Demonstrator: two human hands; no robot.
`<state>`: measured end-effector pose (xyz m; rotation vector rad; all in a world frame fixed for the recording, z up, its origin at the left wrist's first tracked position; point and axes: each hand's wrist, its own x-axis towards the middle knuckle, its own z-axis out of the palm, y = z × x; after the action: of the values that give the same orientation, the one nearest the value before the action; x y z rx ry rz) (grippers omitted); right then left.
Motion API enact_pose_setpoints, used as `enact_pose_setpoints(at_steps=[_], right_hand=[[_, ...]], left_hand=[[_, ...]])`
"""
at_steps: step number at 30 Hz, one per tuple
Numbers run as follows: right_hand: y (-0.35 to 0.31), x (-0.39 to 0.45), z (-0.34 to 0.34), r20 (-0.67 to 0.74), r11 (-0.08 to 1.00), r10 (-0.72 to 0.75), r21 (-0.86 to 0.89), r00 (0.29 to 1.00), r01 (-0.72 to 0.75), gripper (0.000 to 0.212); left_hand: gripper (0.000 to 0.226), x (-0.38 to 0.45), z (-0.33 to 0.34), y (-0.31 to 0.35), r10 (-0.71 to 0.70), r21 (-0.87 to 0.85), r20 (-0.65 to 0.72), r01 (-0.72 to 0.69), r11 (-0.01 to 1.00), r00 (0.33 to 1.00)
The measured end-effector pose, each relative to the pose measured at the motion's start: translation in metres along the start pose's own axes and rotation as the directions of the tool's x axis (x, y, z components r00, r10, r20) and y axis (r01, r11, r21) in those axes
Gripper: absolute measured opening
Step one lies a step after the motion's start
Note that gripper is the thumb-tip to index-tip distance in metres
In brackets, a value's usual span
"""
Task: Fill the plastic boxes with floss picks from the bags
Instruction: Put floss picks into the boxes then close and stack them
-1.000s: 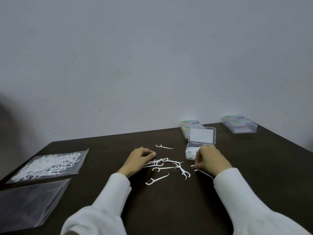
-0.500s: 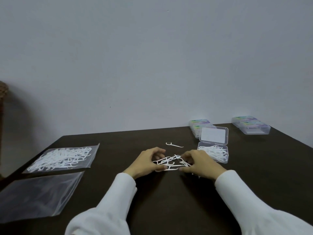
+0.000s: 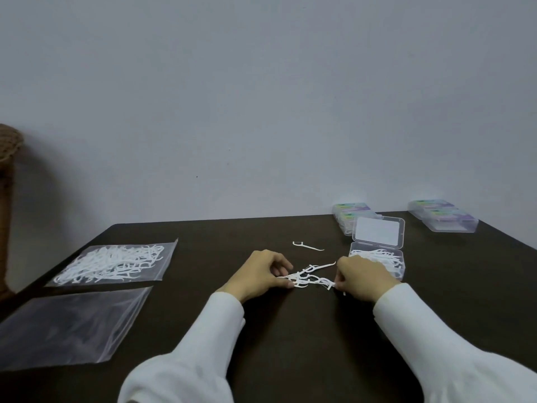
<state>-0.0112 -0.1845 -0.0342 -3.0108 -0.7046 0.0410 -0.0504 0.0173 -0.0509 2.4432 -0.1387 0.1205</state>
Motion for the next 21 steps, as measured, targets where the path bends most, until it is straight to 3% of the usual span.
enact_pose_setpoints(at_steps=[4, 8, 11, 17, 21], right_hand=[[-0.004, 0.002, 0.002, 0.003, 0.983, -0.062, -0.172, 0.998, 0.062, 0.028], [0.001, 0.009, -0.005, -0.027, 0.994, -0.085, -0.064, 0.996, 0.083, 0.028], [-0.003, 0.018, -0.009, -0.153, 0.993, -0.118, 0.003, 0.981, 0.120, 0.017], [-0.008, 0.030, 0.001, -0.197, 0.992, -0.098, -0.092, 0.975, 0.081, 0.021], [-0.009, 0.030, 0.003, -0.207, 0.995, -0.092, -0.049, 0.974, 0.084, 0.017]], left_hand=[[0.018, 0.000, -0.003, -0.002, 0.008, 0.127, -0.012, -0.007, 0.992, 1.000], [0.012, 0.000, -0.008, -0.003, 0.045, 0.294, -0.054, -0.027, 0.956, 0.998], [0.009, -0.002, -0.012, -0.003, 0.079, 0.374, -0.061, -0.050, 0.926, 0.995], [0.013, -0.003, -0.012, -0.006, 0.083, 0.440, -0.049, -0.053, 0.896, 0.995], [0.014, -0.002, -0.012, -0.005, 0.076, 0.465, -0.030, -0.053, 0.884, 0.997]])
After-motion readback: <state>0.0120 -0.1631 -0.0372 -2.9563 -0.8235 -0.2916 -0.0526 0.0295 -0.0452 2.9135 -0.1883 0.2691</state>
